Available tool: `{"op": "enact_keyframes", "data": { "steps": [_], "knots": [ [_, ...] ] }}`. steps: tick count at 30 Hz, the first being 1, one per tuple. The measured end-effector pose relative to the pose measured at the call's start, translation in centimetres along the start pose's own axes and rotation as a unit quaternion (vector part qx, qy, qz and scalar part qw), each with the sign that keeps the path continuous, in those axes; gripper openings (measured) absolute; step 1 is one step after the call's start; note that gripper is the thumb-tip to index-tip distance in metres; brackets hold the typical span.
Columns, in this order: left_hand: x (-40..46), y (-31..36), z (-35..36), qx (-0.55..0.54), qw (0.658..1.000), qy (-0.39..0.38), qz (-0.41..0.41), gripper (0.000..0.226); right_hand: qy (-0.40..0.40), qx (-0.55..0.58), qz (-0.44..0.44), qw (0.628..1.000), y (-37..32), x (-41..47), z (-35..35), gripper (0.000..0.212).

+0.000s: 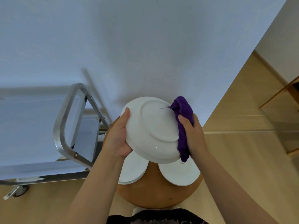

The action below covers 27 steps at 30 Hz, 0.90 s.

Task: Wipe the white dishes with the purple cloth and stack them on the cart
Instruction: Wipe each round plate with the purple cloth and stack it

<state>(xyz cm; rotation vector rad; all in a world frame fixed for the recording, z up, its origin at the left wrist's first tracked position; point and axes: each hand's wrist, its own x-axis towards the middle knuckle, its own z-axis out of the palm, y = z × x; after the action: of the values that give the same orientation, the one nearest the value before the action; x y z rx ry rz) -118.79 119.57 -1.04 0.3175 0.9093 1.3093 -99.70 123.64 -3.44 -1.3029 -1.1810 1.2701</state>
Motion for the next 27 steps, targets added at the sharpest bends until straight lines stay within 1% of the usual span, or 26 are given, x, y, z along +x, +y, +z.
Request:
{"op": "enact_keyframes", "data": {
  "steps": [2, 5, 6, 9, 11, 14, 15, 17, 18, 19, 22, 25, 27],
  "knots": [
    [-0.2, -0.3, 0.7, 0.025, 0.999, 0.030, 0.008, 0.066, 0.028, 0.032, 0.007, 0.999, 0.0, -1.2, 0.5, 0.017],
    [-0.5, -1.2, 1.8, 0.033, 0.998, 0.059, 0.010, 0.066, 0.076, 0.049, 0.035, 0.995, 0.6, -2.8, 1.3, 0.026],
    [-0.5, -1.5, 2.4, 0.039, 0.997, 0.072, 0.007, 0.064, 0.084, 0.054, 0.043, 0.994, 0.8, -3.2, 1.6, 0.026],
    [-0.6, -2.9, 3.8, 0.082, 0.992, 0.091, 0.003, 0.050, 0.082, 0.040, 0.055, 0.994, 1.0, -4.0, 2.6, 0.020],
    [-0.4, -3.4, 3.9, 0.104, 0.989, 0.101, -0.007, 0.050, 0.067, 0.019, 0.056, 0.996, 1.2, -4.8, 3.2, 0.019],
    [-0.3, -3.2, 3.1, 0.116, 0.988, 0.102, -0.021, 0.051, 0.007, 0.022, 0.037, 0.999, 0.1, -5.5, 3.1, 0.013],
    [-0.3, -3.1, 2.6, 0.119, 0.988, 0.097, -0.017, 0.051, 0.002, 0.034, 0.026, 0.999, -0.6, -5.0, 2.7, 0.012],
    [-0.8, -3.0, 1.9, 0.119, 0.990, 0.081, -0.002, 0.054, 0.041, 0.065, 0.023, 0.997, -1.7, -3.2, 1.9, 0.017],
    [-1.0, -3.0, 1.8, 0.119, 0.990, 0.069, 0.002, 0.059, 0.058, 0.082, 0.035, 0.994, -2.3, -2.2, 1.6, 0.020],
    [-1.1, -3.1, 1.8, 0.123, 0.991, 0.057, 0.003, 0.063, 0.054, 0.089, 0.052, 0.993, -2.7, -1.3, 1.5, 0.025],
    [-1.3, -3.3, 2.5, 0.135, 0.990, 0.045, 0.000, 0.064, -0.021, 0.029, 0.079, 0.996, -2.9, -0.6, 2.9, 0.045],
    [-1.2, -2.8, 2.8, 0.098, 0.992, 0.074, -0.002, 0.051, -0.071, 0.013, 0.046, 0.996, -2.7, -1.1, 4.6, 0.049],
    [-1.1, -2.7, 2.7, 0.060, 0.994, 0.093, 0.003, 0.041, -0.104, -0.002, 0.032, 0.994, -2.2, -1.4, 5.5, 0.045]
  ]
}}
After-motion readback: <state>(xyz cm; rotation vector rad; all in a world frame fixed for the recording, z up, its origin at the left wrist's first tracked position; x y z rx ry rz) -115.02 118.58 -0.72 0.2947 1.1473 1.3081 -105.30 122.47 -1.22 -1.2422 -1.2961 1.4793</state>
